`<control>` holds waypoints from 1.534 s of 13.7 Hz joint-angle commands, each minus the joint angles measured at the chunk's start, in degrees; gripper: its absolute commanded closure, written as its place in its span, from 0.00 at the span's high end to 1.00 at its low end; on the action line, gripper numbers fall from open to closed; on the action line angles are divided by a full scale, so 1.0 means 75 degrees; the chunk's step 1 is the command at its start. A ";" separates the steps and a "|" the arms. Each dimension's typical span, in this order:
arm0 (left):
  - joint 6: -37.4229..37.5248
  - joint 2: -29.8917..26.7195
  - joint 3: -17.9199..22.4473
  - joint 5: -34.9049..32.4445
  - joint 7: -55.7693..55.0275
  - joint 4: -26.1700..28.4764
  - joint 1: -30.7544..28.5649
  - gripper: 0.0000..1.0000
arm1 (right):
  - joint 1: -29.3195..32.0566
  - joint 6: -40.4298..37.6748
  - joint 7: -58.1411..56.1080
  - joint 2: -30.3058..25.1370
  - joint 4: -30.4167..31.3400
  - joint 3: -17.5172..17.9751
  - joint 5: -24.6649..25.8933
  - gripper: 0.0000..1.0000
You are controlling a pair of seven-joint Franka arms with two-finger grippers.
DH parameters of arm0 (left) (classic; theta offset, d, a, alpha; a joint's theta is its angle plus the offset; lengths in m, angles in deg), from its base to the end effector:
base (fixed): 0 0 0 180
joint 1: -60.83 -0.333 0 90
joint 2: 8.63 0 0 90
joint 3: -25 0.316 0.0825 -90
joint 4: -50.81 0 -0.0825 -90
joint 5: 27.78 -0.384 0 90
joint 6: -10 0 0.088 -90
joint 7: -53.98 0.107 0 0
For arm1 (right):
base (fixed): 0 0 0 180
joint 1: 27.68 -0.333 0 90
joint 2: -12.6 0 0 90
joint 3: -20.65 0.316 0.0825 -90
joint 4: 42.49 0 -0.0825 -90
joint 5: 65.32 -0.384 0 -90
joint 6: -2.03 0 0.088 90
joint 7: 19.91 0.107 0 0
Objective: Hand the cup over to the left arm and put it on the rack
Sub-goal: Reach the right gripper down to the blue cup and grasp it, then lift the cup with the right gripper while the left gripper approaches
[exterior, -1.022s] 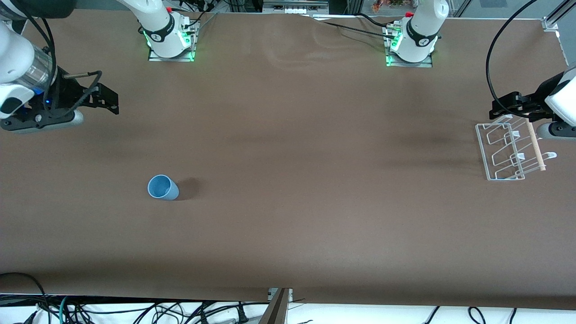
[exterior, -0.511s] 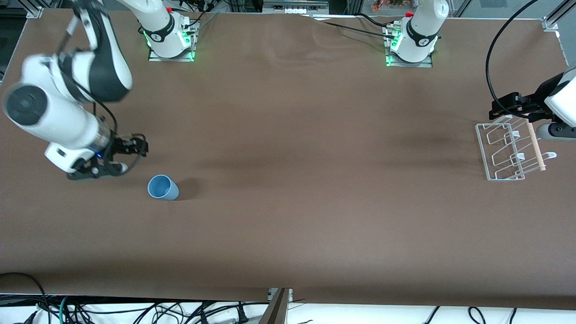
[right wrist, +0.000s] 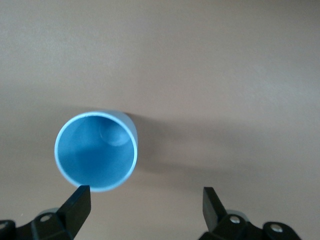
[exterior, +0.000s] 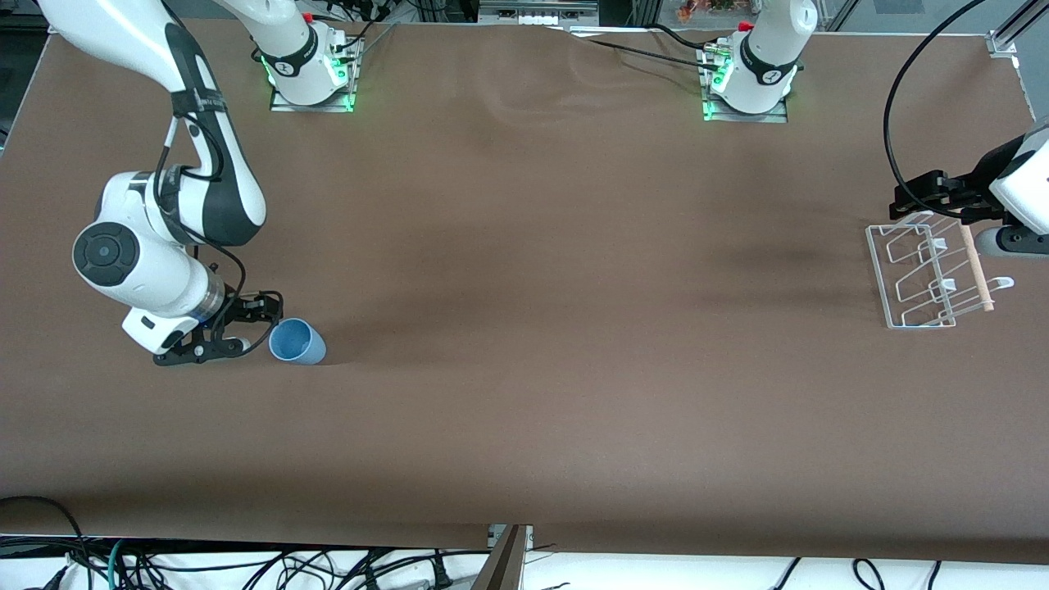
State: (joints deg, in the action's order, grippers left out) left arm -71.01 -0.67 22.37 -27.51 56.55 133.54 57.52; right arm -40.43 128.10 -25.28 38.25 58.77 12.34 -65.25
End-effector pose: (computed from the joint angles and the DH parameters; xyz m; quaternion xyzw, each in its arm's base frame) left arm 0.5791 0.0082 0.5922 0.9963 -0.0167 -0.0841 0.0079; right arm 0.6516 0.0585 0.3119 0.9952 0.0927 -0.0053 0.0318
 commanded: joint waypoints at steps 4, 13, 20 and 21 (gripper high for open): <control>0.0089 0.0110 0.0000 0.0081 -0.0038 -0.0250 -0.0004 1.00 | 0.0095 0.0604 -0.0445 0.0599 -0.0260 0.0066 -0.0197 0.99; 0.0089 0.0110 0.0000 0.0081 -0.0038 -0.0250 -0.0004 1.00 | 0.0084 0.0933 -0.0293 0.1162 -0.0272 0.0101 -0.0513 0.00; 0.0089 0.0110 0.0000 0.0081 -0.0049 -0.0250 0.0008 1.00 | -0.0069 -0.2026 0.0852 0.1127 -0.2060 0.0509 -0.1062 0.00; 0.0089 0.0110 0.0000 0.0081 -0.0049 -0.0250 0.0008 1.00 | -0.0080 -0.2566 0.1308 0.1127 -0.2390 0.0592 -0.1702 0.00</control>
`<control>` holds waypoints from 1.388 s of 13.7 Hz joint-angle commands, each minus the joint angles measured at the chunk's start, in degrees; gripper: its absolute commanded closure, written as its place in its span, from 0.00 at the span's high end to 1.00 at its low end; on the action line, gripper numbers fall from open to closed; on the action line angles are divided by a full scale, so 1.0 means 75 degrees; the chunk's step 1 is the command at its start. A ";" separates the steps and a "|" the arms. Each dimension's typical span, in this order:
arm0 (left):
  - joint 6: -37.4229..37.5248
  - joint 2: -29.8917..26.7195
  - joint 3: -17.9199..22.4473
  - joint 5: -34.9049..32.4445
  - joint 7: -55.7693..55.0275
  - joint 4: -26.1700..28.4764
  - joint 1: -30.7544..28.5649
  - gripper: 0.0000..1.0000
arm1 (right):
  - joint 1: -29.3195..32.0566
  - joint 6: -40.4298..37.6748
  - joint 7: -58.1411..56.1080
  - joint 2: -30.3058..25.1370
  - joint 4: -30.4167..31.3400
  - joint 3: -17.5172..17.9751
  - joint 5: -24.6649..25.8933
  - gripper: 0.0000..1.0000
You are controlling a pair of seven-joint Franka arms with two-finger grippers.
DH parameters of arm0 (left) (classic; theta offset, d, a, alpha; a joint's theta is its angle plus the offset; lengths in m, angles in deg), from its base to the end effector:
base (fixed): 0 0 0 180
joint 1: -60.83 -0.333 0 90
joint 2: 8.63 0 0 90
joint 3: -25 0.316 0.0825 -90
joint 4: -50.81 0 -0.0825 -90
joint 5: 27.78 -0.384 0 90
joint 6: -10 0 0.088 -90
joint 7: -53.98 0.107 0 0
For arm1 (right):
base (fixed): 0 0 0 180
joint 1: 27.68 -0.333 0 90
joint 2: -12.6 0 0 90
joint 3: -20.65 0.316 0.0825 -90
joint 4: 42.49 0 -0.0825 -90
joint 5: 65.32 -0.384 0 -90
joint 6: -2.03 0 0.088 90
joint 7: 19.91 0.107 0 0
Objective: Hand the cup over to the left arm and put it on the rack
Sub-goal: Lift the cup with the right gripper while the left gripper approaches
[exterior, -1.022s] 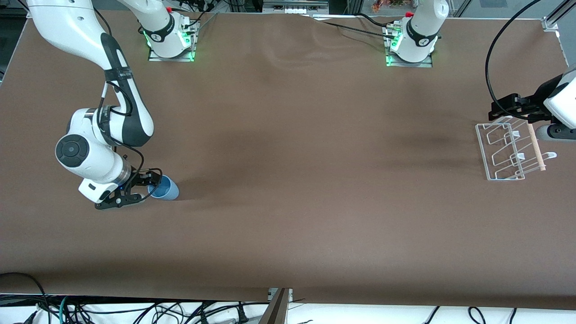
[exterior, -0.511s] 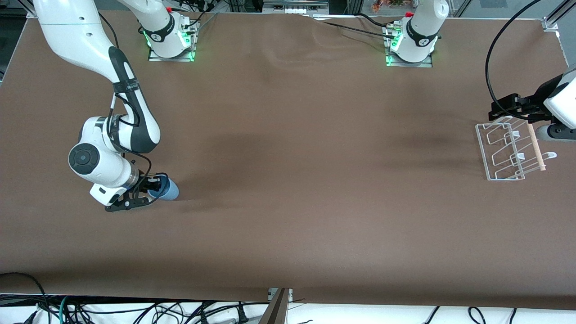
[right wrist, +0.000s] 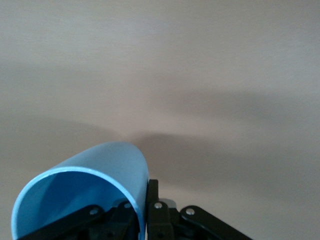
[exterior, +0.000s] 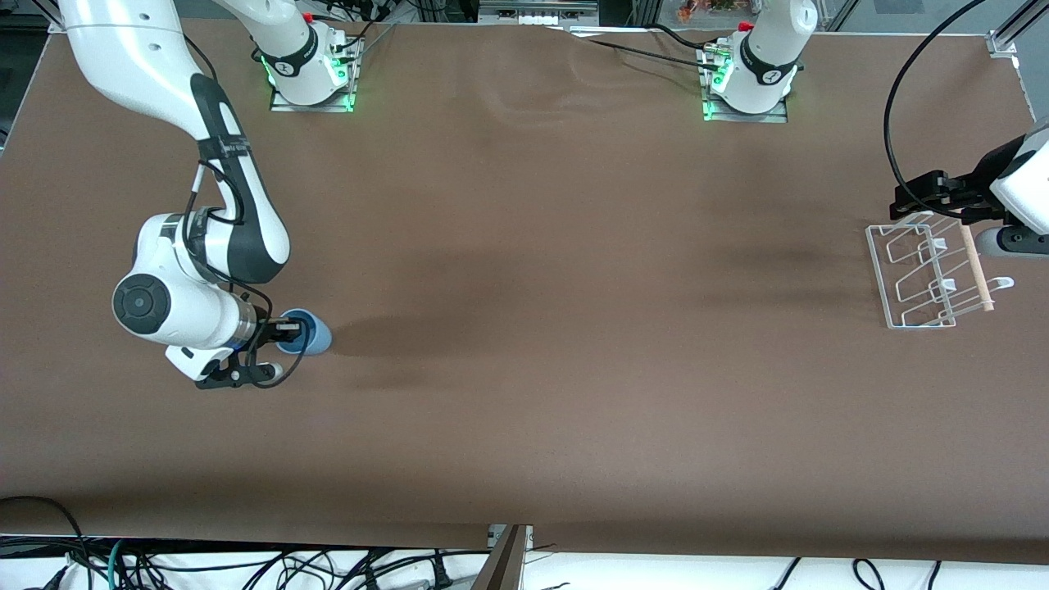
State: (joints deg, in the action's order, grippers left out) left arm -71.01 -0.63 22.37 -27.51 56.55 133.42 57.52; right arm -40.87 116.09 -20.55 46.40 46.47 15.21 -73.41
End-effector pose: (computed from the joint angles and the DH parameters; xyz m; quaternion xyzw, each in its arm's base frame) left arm 0.5794 0.0082 0.5928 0.9963 -0.0167 -0.0834 0.0079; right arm 0.6743 0.1095 0.2937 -0.9956 -0.0455 0.0760 0.0306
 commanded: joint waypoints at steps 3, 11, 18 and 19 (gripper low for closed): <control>0.0113 0.0117 0.0000 0.0092 -0.0049 -0.0234 0.0008 1.00 | -0.0266 -0.1660 0.1781 0.0029 -0.1207 0.0455 -0.2107 0.00; 0.0089 0.0586 -0.0023 0.0795 0.0637 -0.0234 0.0628 1.00 | -0.1437 -0.0492 0.6644 0.0147 -0.1701 0.1616 -0.6206 0.00; -0.1385 0.0843 -0.0759 0.1522 0.7048 0.0023 0.0794 1.00 | -0.3301 0.2823 0.8720 0.0263 -0.1865 0.1639 -0.7043 0.00; -0.1561 0.0832 -0.0982 0.1568 0.7191 0.0035 0.0794 1.00 | -0.3430 0.3059 0.8850 0.0264 -0.1889 0.1639 -0.7043 0.00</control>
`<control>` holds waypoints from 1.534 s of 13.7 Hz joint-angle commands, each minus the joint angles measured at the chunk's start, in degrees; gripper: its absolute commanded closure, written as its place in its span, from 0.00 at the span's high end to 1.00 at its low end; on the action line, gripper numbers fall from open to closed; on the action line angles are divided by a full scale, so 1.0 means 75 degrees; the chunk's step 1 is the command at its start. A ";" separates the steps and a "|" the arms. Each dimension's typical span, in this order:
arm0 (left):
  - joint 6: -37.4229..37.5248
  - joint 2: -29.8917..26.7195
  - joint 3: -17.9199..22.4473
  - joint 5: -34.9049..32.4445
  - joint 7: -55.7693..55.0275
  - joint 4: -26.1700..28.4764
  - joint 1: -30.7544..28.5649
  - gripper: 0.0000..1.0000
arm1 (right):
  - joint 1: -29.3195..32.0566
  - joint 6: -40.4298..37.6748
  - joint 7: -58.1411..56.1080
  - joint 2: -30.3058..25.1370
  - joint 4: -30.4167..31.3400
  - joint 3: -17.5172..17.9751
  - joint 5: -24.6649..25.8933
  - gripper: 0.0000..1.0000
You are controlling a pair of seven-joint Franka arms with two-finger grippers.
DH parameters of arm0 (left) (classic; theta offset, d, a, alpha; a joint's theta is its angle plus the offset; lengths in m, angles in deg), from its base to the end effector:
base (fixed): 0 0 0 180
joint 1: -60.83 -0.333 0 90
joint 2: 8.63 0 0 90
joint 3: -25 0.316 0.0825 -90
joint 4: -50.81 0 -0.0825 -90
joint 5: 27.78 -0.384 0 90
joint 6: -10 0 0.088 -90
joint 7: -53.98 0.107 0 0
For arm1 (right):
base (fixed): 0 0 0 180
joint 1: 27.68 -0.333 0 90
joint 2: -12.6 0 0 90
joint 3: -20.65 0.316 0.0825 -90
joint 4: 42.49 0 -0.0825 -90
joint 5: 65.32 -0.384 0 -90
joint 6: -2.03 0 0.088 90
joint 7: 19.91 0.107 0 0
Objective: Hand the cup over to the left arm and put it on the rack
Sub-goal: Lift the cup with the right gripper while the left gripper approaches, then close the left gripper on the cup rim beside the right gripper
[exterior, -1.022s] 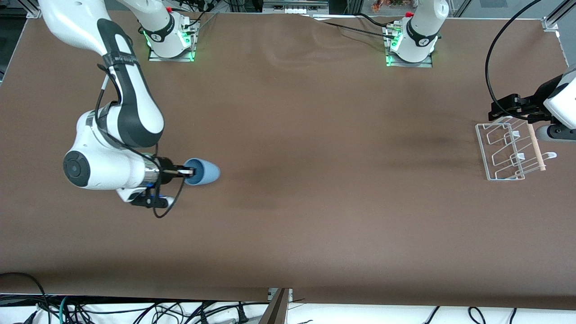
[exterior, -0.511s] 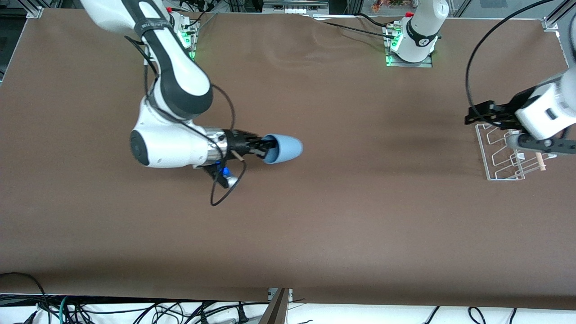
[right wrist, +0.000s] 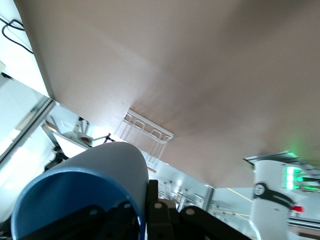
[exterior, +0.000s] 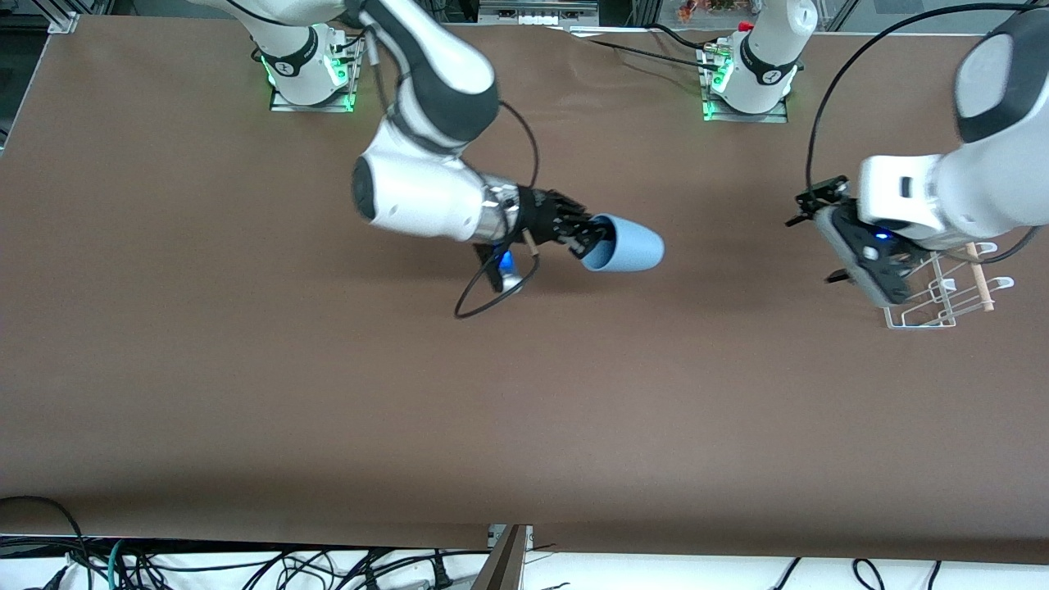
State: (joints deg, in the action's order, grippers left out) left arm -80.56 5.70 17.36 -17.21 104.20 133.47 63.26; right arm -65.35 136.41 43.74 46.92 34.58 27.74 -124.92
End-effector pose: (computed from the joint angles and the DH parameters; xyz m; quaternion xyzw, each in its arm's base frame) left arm 0.6132 -0.1191 0.5414 0.8619 -0.4923 -0.0141 0.1206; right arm 0.5461 0.5273 0.4303 -0.7741 0.4166 0.2620 0.3982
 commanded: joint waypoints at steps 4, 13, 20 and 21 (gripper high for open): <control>-0.0955 -0.0117 -0.0972 0.0534 0.1647 0.0471 -0.0008 1.00 | -0.0274 0.0482 0.0607 0.0195 -0.0305 0.0005 -0.0175 0.00; -0.3113 -0.0669 -0.1863 0.0946 0.2900 0.2043 -0.0090 1.00 | -0.0262 0.0482 0.0595 0.0230 -0.0305 -0.0007 -0.0186 0.00; -0.4436 -0.0704 -0.1887 0.2070 0.3898 0.2981 -0.0149 1.00 | -0.0216 0.0482 0.0572 0.0218 -0.0305 -0.0007 -0.0175 0.00; -0.4647 -0.0681 -0.1899 0.2187 0.3921 0.3075 -0.0137 1.00 | -0.0216 0.0482 0.0584 0.0218 -0.0305 -0.0007 -0.0175 0.00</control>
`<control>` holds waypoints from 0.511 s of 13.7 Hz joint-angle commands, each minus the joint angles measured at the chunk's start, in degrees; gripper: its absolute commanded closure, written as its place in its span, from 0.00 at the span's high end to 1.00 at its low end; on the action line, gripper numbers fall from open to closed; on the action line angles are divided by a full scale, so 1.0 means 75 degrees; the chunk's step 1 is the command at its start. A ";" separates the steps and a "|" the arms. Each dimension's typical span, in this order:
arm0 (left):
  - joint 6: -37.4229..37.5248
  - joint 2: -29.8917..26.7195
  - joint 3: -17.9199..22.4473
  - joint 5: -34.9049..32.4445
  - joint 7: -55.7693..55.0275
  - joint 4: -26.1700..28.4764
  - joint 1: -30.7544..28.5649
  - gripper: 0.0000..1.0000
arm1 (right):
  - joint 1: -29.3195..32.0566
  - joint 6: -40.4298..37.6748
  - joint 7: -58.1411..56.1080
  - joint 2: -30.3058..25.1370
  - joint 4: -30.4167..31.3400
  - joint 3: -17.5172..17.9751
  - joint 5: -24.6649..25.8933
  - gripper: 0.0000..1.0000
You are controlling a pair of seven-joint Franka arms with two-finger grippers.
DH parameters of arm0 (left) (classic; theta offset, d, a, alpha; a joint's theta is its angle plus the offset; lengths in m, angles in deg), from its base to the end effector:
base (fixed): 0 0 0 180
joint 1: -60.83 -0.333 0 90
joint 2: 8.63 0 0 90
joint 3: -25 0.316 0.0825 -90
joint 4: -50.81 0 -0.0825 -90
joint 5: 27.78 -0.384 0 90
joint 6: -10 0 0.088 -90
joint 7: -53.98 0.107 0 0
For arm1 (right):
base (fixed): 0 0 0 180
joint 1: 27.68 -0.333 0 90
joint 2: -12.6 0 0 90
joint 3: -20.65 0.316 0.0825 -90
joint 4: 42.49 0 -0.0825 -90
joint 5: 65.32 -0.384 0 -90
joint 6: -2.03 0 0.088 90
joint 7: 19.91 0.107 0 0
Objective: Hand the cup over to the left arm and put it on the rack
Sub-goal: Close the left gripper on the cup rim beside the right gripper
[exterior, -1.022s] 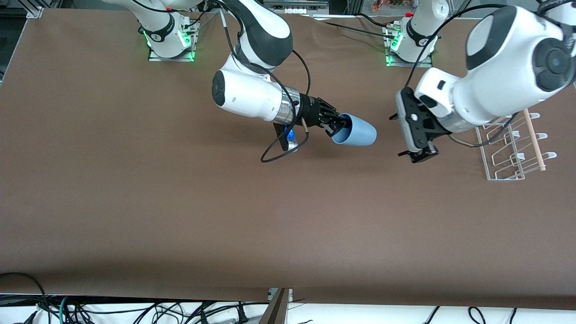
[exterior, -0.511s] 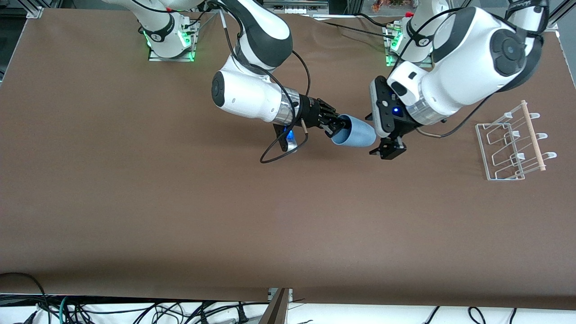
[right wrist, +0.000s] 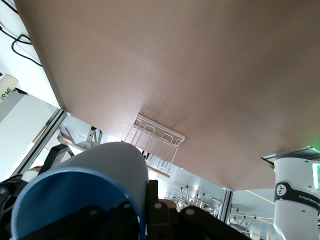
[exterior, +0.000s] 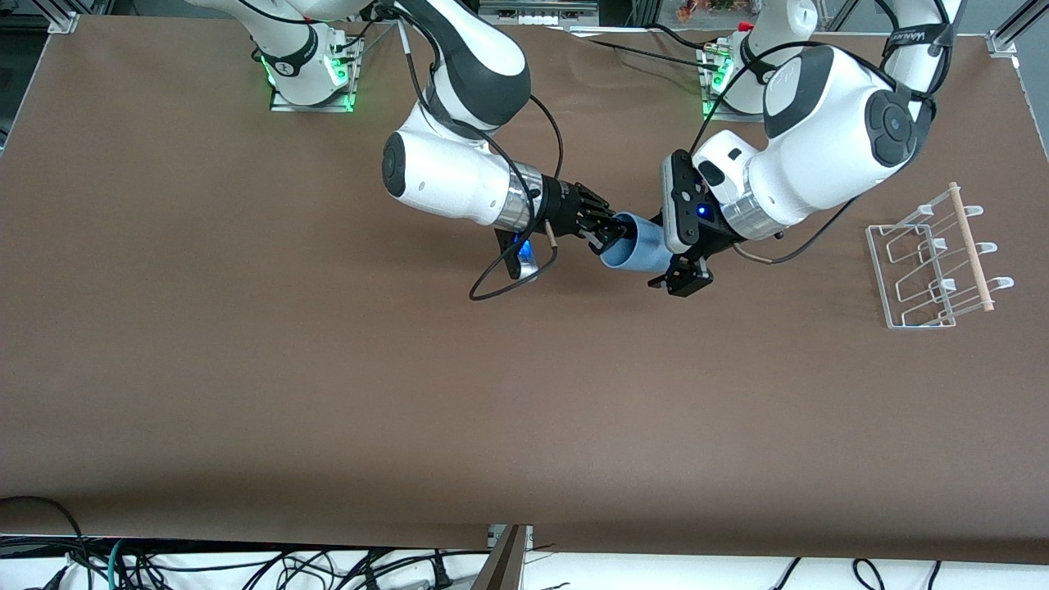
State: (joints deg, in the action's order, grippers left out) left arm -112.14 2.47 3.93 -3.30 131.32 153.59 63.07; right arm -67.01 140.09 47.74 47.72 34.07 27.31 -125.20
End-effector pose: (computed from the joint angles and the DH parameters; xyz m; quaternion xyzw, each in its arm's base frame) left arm 0.5755 -0.2534 0.4665 0.6973 -0.6778 0.1662 0.1635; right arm 0.5428 0.5373 0.4274 -0.7551 0.4498 0.2586 0.4009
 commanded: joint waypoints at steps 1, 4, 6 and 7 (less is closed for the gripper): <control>-0.0542 -0.0249 -0.0131 0.0565 0.0271 0.0463 -0.0111 1.00 | 0.0006 -0.0010 0.0051 0.0110 -0.0236 0.0050 -0.0137 0.00; -0.0683 -0.0214 -0.0167 0.0779 0.0317 0.0487 -0.0111 0.88 | 0.0006 -0.0010 0.0062 0.0110 -0.0236 0.0050 -0.0137 0.00; -0.0754 -0.0179 -0.0202 0.0825 0.0202 0.0498 -0.0111 0.09 | 0.0006 -0.0010 0.0062 0.0110 -0.0236 0.0050 -0.0137 0.00; -0.0731 -0.0144 -0.0202 0.0825 0.0201 0.0487 -0.0122 0.04 | 0.0006 -0.0010 0.0074 0.0110 -0.0236 0.0050 -0.0149 0.00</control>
State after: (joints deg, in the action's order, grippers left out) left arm -116.05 2.32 3.06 0.99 131.85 155.91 63.07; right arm -66.79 140.50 47.87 47.77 34.05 27.16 -125.23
